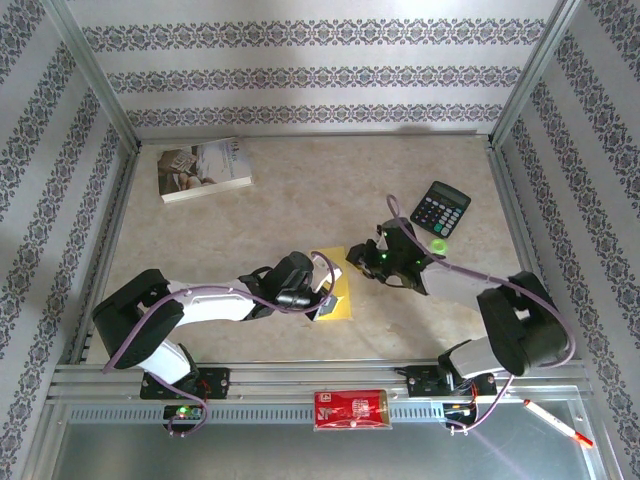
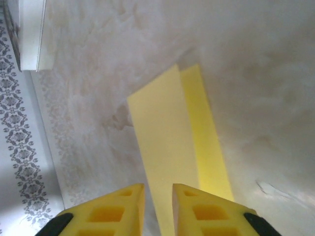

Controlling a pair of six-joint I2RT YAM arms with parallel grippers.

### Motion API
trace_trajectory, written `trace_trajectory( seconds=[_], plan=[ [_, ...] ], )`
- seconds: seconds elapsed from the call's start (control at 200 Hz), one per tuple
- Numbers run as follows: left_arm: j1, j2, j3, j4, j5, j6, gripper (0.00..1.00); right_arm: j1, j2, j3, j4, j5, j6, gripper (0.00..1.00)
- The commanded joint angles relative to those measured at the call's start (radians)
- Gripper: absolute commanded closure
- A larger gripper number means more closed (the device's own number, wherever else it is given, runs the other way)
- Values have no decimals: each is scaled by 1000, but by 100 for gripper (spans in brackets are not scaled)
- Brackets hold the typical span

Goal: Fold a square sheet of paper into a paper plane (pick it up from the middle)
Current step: Fold the triangle a second time at the center of the table.

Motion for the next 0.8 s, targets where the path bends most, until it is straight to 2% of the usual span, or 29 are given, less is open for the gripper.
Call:
trace_trajectory(
  seconds=[0.0, 0.115, 0.295, 0.794],
  plan=[
    [13, 6, -12, 73, 55, -61, 100, 20, 87, 94, -42, -67, -112, 81],
    [16, 18, -14, 82, 56, -73, 100, 41, 183, 163, -64, -88, -148, 84],
    [25, 18, -24, 84, 59, -76, 100, 20, 287, 215, -77, -109, -210, 87],
    [134, 60, -57, 154, 148, -167, 100, 10, 359, 227, -152, -90, -336, 90]
  ],
)
